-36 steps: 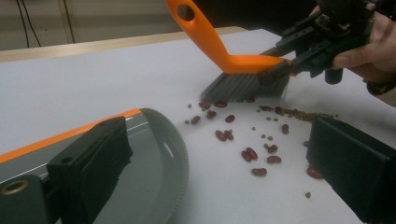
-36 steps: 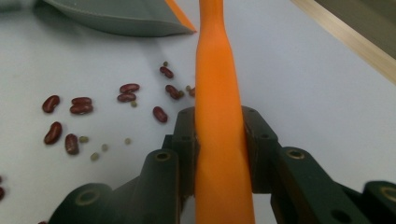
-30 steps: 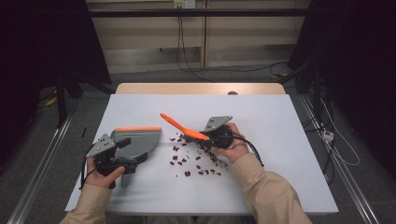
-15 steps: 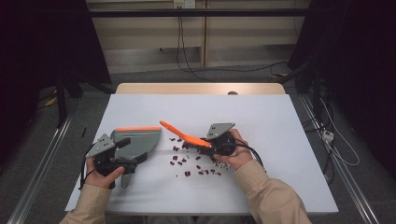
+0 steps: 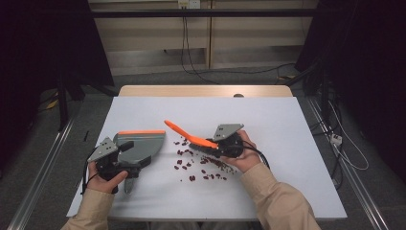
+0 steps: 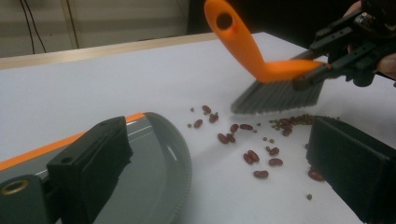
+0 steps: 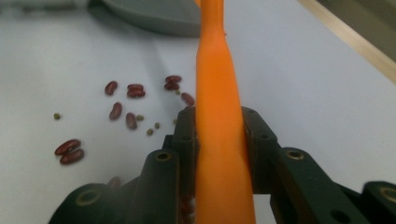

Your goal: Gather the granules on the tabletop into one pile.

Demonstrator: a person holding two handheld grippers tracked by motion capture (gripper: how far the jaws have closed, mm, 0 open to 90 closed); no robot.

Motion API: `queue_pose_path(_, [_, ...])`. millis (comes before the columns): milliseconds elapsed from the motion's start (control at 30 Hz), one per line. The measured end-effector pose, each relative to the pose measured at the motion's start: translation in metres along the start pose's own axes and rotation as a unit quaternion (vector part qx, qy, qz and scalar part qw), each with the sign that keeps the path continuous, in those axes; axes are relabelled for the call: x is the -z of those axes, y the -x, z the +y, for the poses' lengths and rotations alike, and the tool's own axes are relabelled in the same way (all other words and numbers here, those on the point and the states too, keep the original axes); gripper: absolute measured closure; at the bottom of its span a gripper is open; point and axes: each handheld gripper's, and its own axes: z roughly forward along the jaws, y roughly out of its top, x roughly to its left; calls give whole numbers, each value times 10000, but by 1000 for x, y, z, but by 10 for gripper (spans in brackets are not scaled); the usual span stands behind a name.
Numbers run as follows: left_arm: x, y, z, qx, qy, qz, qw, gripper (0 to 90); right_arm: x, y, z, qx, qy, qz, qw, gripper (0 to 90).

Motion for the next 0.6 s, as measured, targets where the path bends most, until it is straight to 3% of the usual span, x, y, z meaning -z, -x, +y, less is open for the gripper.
queue_pose_path(167, [-1,0,0,7,6,-1,10000,59,-5,15,9,-90,113,-158,9998,713])
queue_pose_path(333, [-1,-1,0,12,-4,6,10000,59,-22,26,18,-115,211,-297,9993,712])
queue_pose_path(600, [-1,-2,-1,52,-8,-26,10000,60,-56,37,27,-114,194,-265,9994,713])
